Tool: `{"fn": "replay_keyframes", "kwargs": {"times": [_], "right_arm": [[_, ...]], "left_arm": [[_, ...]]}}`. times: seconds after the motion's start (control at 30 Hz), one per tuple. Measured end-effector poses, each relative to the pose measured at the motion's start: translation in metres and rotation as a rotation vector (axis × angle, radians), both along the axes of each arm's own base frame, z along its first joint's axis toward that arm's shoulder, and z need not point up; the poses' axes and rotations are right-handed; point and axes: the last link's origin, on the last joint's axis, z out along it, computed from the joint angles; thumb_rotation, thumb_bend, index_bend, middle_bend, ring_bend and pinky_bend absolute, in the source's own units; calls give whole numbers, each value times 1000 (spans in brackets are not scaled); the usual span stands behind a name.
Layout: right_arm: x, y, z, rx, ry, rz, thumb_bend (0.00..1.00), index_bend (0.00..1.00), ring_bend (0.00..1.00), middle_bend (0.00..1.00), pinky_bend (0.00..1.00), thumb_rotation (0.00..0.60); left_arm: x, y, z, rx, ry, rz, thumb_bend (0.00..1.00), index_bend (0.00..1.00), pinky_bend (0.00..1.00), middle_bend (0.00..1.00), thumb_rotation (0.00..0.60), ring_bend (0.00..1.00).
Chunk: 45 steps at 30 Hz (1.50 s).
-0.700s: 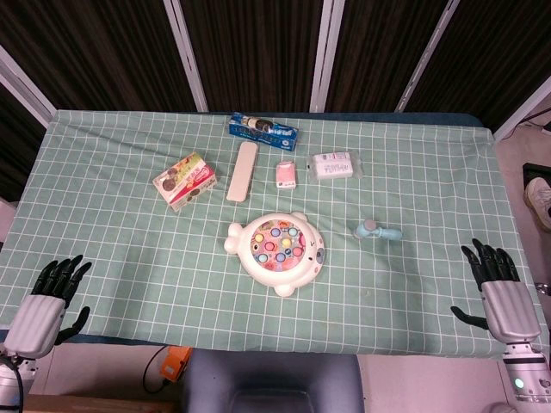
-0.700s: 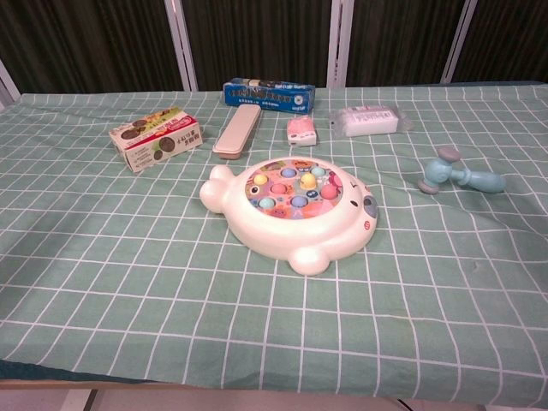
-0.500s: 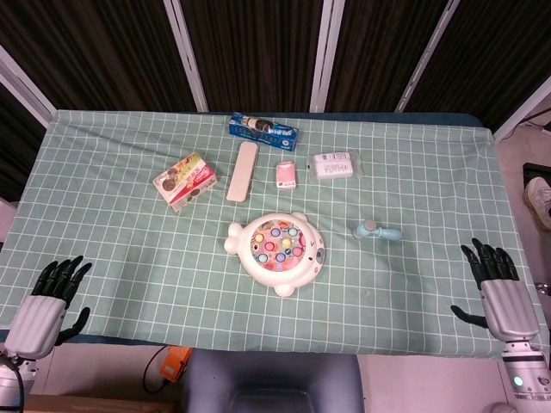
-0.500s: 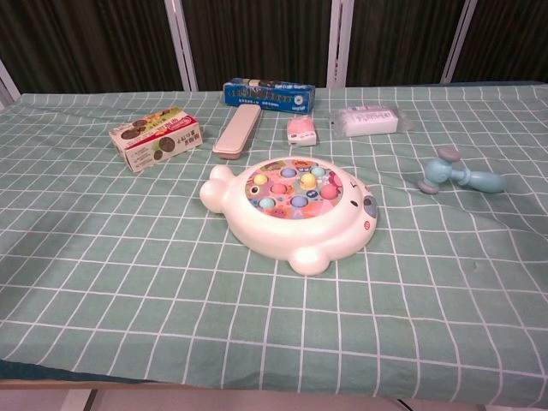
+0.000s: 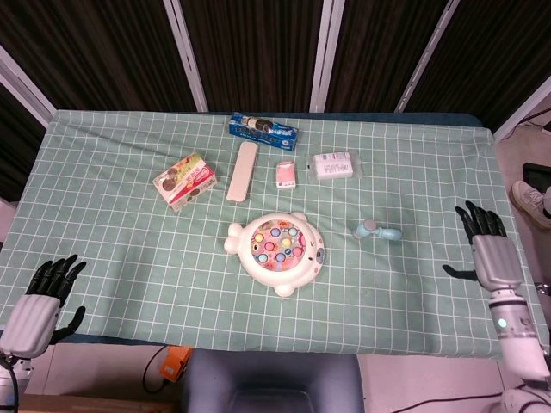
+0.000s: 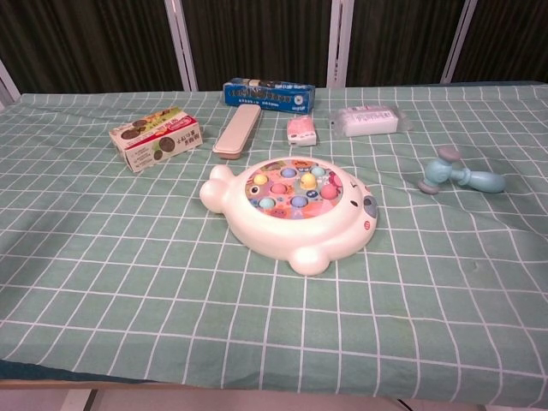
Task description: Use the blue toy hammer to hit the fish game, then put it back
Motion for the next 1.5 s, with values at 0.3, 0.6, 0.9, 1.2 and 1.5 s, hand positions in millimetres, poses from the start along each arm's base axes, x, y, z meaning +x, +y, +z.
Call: {"fn": "replay_keyframes", "kwargs": {"times": [0.3,0.6,0.9,1.2,1.5], "right_arm": [[9,-78,-28,29,-74,-36,412,557,0,2,0,600],[13,-95,-65,101,-117,-54,461,575,0,6,0,600],[24,-95,-84,154,-104,-20,499,599,0,16,0,600],[32,-96,-101,182,-96,-16,499,599,0,20,0,600],[37,-98,-113,203,-88,-19,499,599,0,20,0,600]], "left_arm": [[-2,3,-1,0,12,26,415,0,60,0,600,0],[-1,3,-3,-2,21,34,415,0,60,0,600,0],[-1,3,-2,-6,22,32,416,0,59,0,600,0],[-1,2,-2,-8,21,30,415,0,60,0,600,0],[-1,2,-2,-8,20,29,415,0,60,0,600,0]]}}
